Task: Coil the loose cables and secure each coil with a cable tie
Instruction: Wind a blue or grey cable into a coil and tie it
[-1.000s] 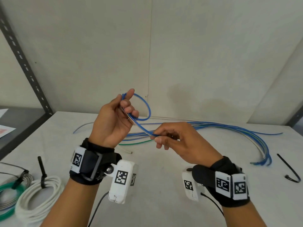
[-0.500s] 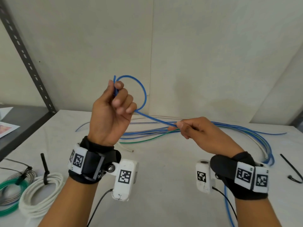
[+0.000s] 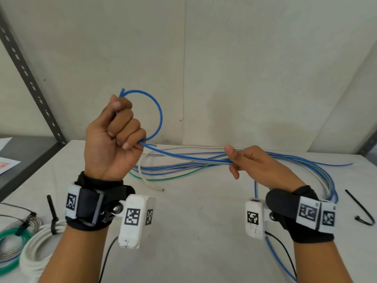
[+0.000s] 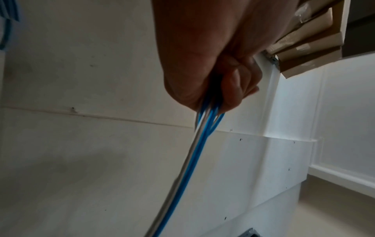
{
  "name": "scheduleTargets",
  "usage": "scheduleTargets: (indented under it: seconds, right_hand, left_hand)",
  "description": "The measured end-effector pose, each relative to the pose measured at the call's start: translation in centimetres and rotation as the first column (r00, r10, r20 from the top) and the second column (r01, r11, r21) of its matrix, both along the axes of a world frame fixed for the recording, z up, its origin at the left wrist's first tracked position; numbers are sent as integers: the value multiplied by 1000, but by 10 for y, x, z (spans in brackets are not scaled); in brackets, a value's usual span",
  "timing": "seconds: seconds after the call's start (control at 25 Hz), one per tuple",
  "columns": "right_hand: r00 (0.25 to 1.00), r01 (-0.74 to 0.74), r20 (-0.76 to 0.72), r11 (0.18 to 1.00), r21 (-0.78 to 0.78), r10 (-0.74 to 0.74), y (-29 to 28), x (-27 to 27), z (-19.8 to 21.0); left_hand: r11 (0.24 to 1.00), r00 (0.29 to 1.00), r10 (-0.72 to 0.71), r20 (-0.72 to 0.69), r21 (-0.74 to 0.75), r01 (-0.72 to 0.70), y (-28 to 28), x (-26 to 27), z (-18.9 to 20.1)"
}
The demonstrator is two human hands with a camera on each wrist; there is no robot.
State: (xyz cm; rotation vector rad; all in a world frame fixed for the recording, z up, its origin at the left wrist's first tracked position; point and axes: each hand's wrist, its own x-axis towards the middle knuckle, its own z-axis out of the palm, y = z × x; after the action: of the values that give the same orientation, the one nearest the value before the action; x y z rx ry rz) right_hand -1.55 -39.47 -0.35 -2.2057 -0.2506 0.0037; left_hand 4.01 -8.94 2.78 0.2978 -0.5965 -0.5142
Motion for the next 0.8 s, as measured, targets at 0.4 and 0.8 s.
scheduleTargets:
  seconds: [0.4,0.8]
  right_hand:
    - [972,19,233,999,48,-29,18,6,-9]
    - [969,-31,239,987,-156,68,29,1,-4]
  left_hand:
    - [891,931,359,61,277,-361,-8,-4,2]
    - [969,963,246,111,-53,-242,33,-3,16]
